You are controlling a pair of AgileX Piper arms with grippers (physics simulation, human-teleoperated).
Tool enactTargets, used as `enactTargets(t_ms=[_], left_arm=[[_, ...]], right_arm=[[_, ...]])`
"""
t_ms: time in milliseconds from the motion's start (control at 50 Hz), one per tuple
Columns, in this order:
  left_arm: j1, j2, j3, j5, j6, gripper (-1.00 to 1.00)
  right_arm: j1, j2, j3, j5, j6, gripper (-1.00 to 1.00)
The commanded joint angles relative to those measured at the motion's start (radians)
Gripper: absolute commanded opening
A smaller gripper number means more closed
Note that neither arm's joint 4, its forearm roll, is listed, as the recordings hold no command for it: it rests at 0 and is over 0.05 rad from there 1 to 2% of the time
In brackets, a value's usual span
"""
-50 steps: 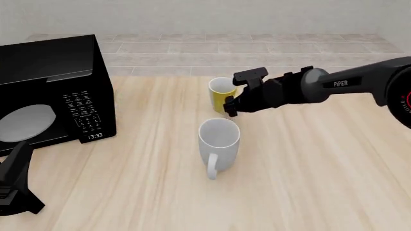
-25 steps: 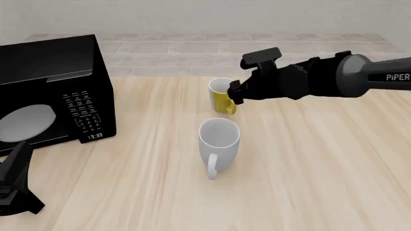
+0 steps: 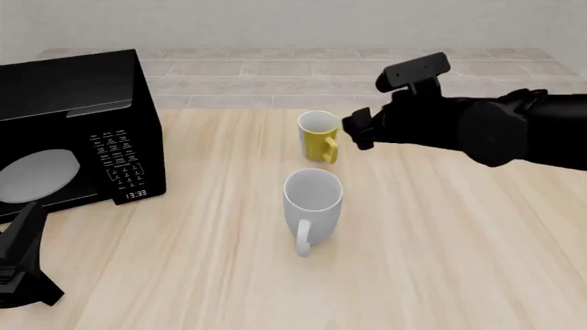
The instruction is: Put the yellow and white mug to the front of the white mug.
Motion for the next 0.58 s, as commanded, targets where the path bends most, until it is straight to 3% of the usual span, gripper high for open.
enactTargets(t_ms=[20, 260, 380, 500, 580], left_arm=[[0.000, 0.000, 0.000, 0.000, 0.000, 1.00], [0.000, 0.000, 0.000, 0.000, 0.000, 1.00], [0.000, 0.000, 0.000, 0.000, 0.000, 1.00], [0.000, 0.000, 0.000, 0.000, 0.000, 1.00], [0.000, 0.000, 0.000, 0.000, 0.000, 1.00]], right_arm=[[-0.004, -0.133, 0.103, -0.039, -0.024, 1.00], [-0.009, -0.221, 0.170, -0.082, -0.048, 1.00], [0.020, -0.198, 0.214, -0.177, -0.009, 1.00], [0.013, -0.204, 0.266, -0.273, 0.000, 1.00], [-0.033, -0.196, 0.300, -0.361, -0.024, 1.00]])
